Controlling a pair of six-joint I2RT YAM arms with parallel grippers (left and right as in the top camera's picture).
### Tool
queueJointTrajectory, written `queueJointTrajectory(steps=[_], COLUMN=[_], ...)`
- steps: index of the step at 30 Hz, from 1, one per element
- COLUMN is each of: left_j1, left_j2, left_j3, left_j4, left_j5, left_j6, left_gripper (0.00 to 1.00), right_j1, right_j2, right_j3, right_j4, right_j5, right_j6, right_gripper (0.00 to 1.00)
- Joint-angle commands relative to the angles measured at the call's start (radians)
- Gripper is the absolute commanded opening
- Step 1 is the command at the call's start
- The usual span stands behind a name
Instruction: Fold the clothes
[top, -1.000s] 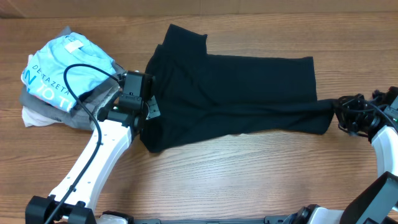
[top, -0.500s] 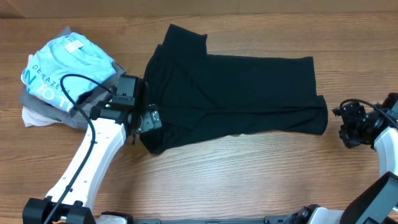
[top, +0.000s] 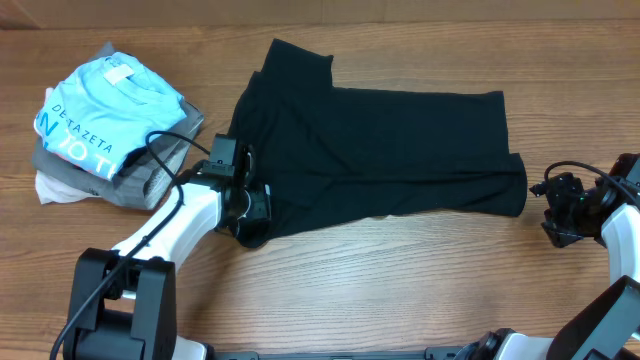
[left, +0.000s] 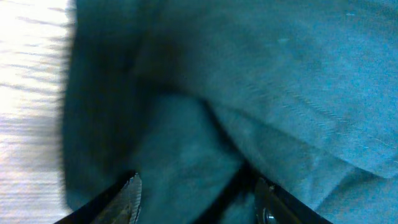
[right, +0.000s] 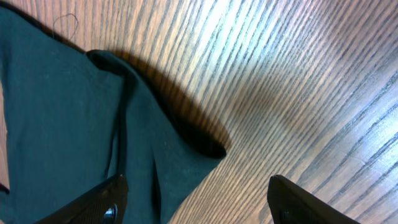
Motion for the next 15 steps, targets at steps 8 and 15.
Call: queueJointTrajectory(steps=[8, 15], left_j1=[-0.013, -0.008], left_j2=[-0.029, -0.060], left_j3=[0.039, 0.135], left_j4=[-0.024, -0.132], left_j5=[0.056, -0.009], left_j6=[0.111, 0.161], left_gripper=[0.62, 0.65], right_j1=[-0.002, 0.000], right_j2=[0.005, 0.005], right_j3=[0.026, 0.025], right_j4=[-0.008, -0.034], right_j5=[0.018, 0.018], right_j6=[-0.033, -0.059], right_gripper=[0.76, 0.74])
